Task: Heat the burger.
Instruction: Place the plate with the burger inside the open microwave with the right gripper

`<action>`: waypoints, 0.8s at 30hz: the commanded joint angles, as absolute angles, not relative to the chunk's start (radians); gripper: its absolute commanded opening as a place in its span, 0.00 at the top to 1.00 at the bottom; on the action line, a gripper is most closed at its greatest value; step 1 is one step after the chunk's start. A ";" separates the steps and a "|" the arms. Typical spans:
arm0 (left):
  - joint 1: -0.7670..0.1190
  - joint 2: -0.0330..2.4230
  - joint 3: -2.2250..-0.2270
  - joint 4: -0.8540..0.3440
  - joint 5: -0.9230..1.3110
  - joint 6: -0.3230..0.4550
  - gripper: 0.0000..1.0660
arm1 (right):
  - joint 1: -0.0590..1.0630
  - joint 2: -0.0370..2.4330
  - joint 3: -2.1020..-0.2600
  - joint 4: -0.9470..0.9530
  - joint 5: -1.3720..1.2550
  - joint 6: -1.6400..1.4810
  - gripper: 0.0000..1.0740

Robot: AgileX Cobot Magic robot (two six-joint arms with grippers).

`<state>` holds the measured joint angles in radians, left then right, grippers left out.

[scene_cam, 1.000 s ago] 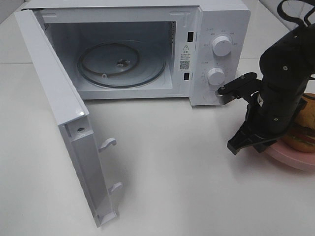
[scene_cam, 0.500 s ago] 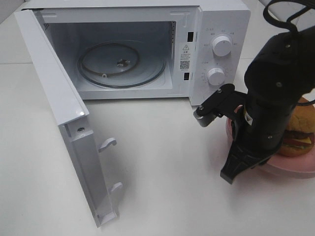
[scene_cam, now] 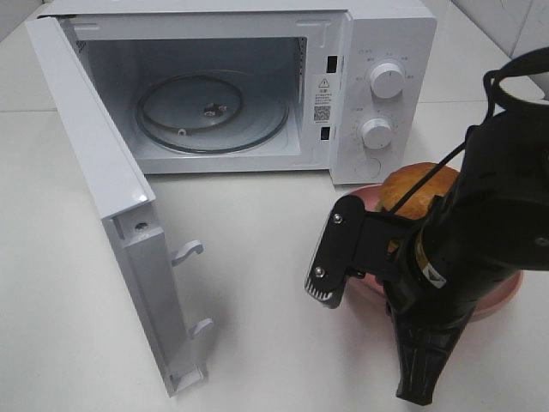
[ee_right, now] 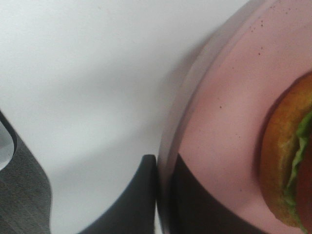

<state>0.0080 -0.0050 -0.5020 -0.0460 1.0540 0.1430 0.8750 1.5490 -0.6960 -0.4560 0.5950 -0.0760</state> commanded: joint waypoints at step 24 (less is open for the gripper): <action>0.009 -0.026 -0.498 -0.044 1.041 0.135 1.00 | 0.873 1.536 -0.693 -0.493 0.369 -0.780 1.00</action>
